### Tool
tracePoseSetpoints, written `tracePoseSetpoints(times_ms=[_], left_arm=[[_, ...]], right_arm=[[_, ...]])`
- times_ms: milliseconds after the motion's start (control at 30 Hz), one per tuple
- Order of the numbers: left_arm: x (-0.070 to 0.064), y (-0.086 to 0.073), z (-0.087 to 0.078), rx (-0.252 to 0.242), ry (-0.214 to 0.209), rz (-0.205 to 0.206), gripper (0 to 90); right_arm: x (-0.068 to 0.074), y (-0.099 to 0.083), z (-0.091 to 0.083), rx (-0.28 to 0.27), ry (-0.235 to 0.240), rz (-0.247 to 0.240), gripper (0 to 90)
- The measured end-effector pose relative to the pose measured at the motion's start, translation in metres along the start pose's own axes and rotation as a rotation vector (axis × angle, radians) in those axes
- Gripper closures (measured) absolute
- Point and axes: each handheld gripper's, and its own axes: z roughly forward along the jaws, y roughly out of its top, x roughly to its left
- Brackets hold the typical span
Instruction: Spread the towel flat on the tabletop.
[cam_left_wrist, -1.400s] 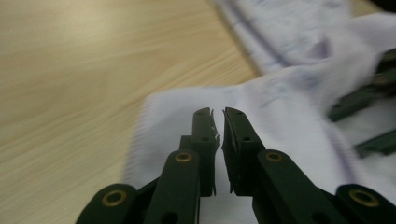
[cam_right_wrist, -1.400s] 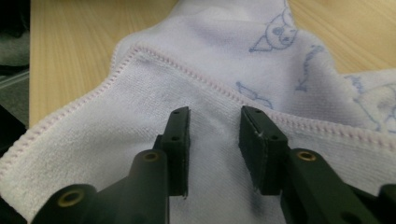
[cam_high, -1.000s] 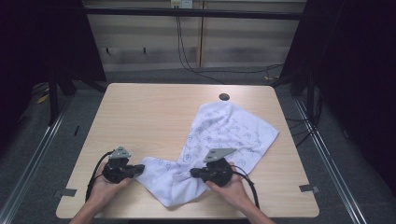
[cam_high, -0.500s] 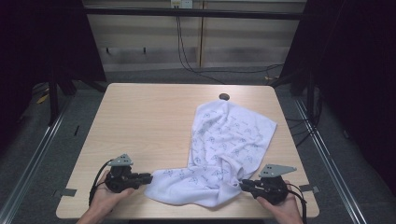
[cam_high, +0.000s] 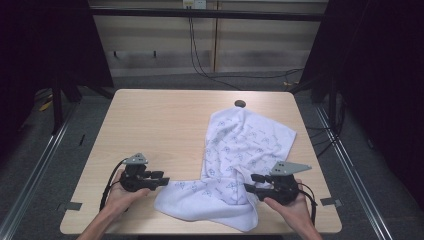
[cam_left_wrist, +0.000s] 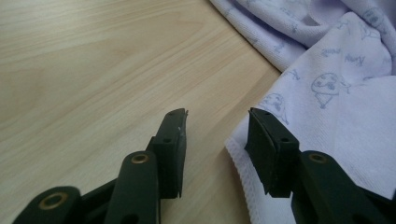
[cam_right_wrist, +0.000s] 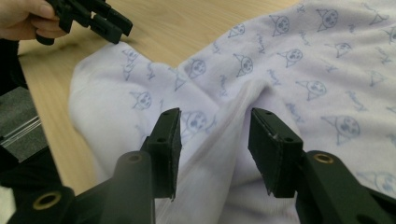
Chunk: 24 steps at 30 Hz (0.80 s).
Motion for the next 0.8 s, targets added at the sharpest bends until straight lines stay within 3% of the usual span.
tracePoseSetpoints(times_ms=[67,200,267,300,400,433,500,567,600,633,733,800], left_arm=[[-0.001,0.004,0.006,0.003,-0.028,-0.012,53.4],[-0.008,0.009,0.019,0.04,-0.034,0.034,55.6],[-0.012,0.009,0.025,0.06,-0.057,0.04,71.5],[-0.017,0.008,0.025,0.078,-0.064,0.043,79.4],[-0.021,0.006,0.019,0.06,-0.072,0.047,87.2],[-0.023,0.002,0.007,0.03,-0.1,0.032,87.4],[-0.024,0.0,0.001,0.014,-0.102,0.028,87.8],[-0.03,-0.008,-0.022,-0.039,-0.128,0.021,87.8],[-0.03,-0.008,-0.022,-0.039,-0.128,0.021,87.8],[-0.036,-0.013,-0.032,-0.063,-0.136,0.023,87.8],[-0.043,-0.022,-0.045,-0.081,-0.164,0.023,87.8],[-0.05,-0.031,-0.054,-0.087,-0.174,0.025,87.7]], right_arm=[[-0.005,0.005,0.013,0.023,0.01,0.0,51.5],[-0.011,0.01,0.035,0.079,-0.019,-0.007,50.0],[-0.014,0.011,0.042,0.105,-0.028,0.015,54.0],[-0.014,0.011,0.044,0.109,-0.026,0.001,62.4],[-0.014,0.011,0.041,0.1,-0.02,0.008,69.4],[-0.014,0.009,0.032,0.077,-0.02,0.007,79.0],[-0.015,0.007,0.021,0.051,-0.015,0.022,82.4],[-0.015,0.003,0.007,0.028,-0.009,0.032,83.5],[-0.014,-0.001,-0.002,0.019,-0.01,0.039,83.6],[-0.013,-0.004,-0.01,0.016,-0.01,0.048,83.4],[-0.009,-0.015,-0.025,0.015,-0.008,0.055,83.8],[-0.001,-0.035,-0.04,0.041,-0.004,0.075,84.7]])
